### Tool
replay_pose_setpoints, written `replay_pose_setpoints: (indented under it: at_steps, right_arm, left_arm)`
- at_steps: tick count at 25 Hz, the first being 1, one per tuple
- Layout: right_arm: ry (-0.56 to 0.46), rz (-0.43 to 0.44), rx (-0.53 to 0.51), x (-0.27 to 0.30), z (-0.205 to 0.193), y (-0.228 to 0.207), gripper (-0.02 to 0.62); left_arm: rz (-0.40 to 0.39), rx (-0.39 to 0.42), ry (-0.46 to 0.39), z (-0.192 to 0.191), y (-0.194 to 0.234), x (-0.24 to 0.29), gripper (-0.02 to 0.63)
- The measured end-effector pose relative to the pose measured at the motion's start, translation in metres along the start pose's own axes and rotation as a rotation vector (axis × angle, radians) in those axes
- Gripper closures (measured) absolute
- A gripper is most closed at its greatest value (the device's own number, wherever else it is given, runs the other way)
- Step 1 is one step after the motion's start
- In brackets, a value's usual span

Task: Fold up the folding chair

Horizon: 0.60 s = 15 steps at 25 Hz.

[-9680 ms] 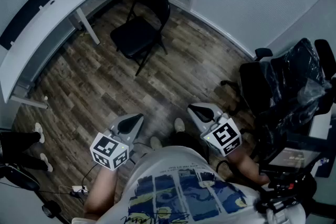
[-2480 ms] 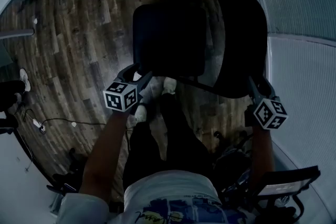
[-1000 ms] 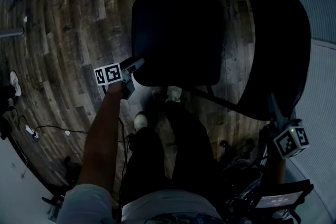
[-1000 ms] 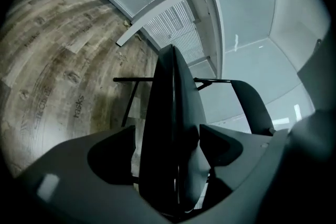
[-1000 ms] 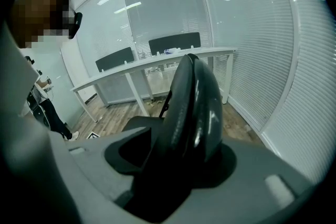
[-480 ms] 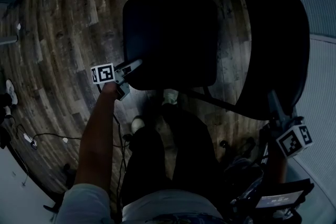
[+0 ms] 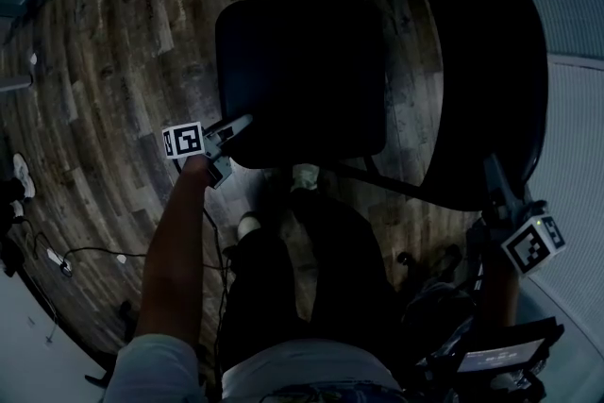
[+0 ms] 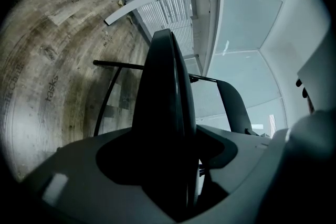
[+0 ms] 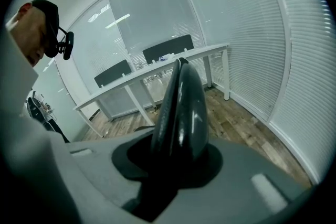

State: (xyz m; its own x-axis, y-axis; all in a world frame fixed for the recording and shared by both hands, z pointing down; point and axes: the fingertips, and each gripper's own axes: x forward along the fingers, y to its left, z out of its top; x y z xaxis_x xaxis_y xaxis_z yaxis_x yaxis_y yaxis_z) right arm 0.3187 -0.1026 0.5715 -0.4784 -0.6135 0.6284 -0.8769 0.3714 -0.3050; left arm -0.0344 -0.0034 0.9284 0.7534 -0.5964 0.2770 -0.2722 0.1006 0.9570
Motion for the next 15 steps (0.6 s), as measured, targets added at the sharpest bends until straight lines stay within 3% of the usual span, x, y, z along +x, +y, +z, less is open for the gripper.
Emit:
replay_pose_setpoints:
  at_steps: [15]
  right_arm:
    - [-0.006, -0.041, -0.1, -0.022, 0.029, 0.018, 0.522]
  left_arm:
    - [0.053, 0.02, 0.004, -0.006, -0.075, 0.019, 0.367]
